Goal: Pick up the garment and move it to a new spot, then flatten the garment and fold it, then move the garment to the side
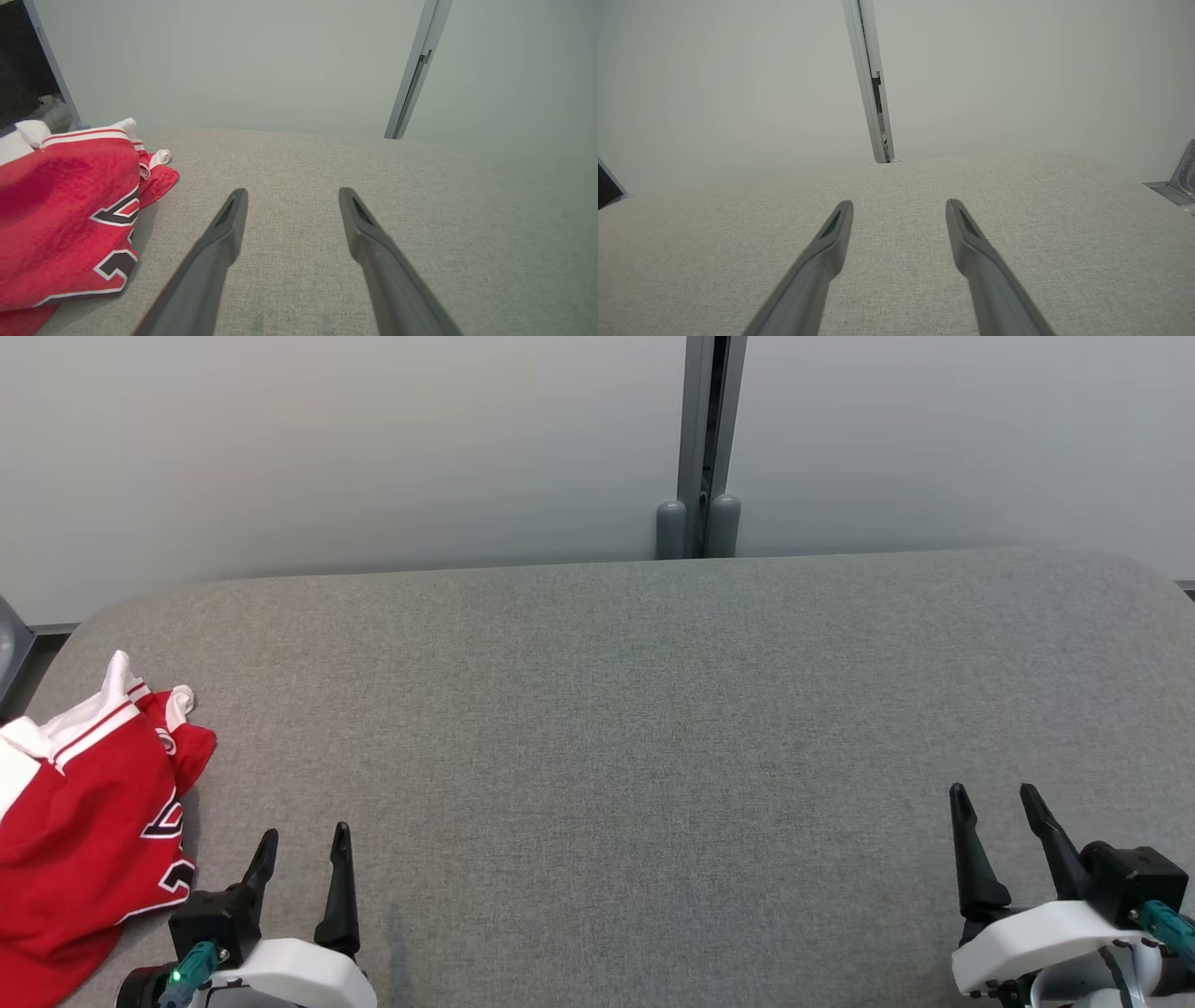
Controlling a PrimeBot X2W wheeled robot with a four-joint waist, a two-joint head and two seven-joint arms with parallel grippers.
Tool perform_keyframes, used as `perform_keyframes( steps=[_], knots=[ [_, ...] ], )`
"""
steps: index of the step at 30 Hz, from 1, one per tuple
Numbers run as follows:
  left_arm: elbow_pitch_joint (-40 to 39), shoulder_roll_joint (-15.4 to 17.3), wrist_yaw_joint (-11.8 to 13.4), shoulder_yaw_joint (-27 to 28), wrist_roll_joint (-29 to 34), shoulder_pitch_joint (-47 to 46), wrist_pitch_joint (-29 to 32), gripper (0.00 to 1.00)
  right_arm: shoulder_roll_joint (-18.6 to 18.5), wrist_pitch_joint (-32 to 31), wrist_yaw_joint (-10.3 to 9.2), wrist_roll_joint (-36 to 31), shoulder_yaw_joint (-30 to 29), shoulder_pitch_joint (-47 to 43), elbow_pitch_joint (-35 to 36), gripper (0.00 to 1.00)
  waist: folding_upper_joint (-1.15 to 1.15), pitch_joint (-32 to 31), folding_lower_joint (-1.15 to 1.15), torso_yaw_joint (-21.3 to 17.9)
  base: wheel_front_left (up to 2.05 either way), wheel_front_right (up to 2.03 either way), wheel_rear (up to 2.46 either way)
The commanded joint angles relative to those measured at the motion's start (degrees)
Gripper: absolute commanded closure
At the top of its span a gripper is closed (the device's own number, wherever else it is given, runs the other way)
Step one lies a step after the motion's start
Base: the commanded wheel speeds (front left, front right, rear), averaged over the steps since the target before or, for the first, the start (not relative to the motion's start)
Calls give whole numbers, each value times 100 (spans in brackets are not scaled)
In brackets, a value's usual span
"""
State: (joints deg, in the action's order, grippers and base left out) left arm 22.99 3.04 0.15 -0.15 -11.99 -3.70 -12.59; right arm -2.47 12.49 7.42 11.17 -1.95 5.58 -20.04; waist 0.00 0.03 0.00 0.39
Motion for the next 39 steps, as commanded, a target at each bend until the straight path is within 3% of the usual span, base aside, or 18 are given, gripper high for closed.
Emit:
perform_keyframes(
  steps=[1, 22, 27, 33, 39],
  knots=[
    [11, 37, 39, 19, 162, -34, -55, 0, -56, 67, 10, -130, -72, 41, -2, 0, 0, -2, 0, -3, 0, 0, 0],
    [171, 21, 81, 59, 1002, -37, -273, 0, -68, 297, 11, -1045, -189, 54, -147, 0, 0, 18, 0, 11, 0, 0, 0],
    [156, 13, 51, 74, 952, -57, -262, 0, -68, 287, 11, -1017, -221, 70, -112, 0, 0, 38, 0, 61, 0, 0, 0],
    [159, 9, 68, 91, 944, -82, -262, 0, -62, 285, 11, -1017, -89, 28, -75, 0, 0, 71, 0, 339, 0, 0, 0],
    [195, 6, 31, 121, 953, -120, -260, 0, -62, 285, 7, -978, 120, 35, -62, 0, 0, 118, 0, 936, 0, 0, 0]
  ],
)
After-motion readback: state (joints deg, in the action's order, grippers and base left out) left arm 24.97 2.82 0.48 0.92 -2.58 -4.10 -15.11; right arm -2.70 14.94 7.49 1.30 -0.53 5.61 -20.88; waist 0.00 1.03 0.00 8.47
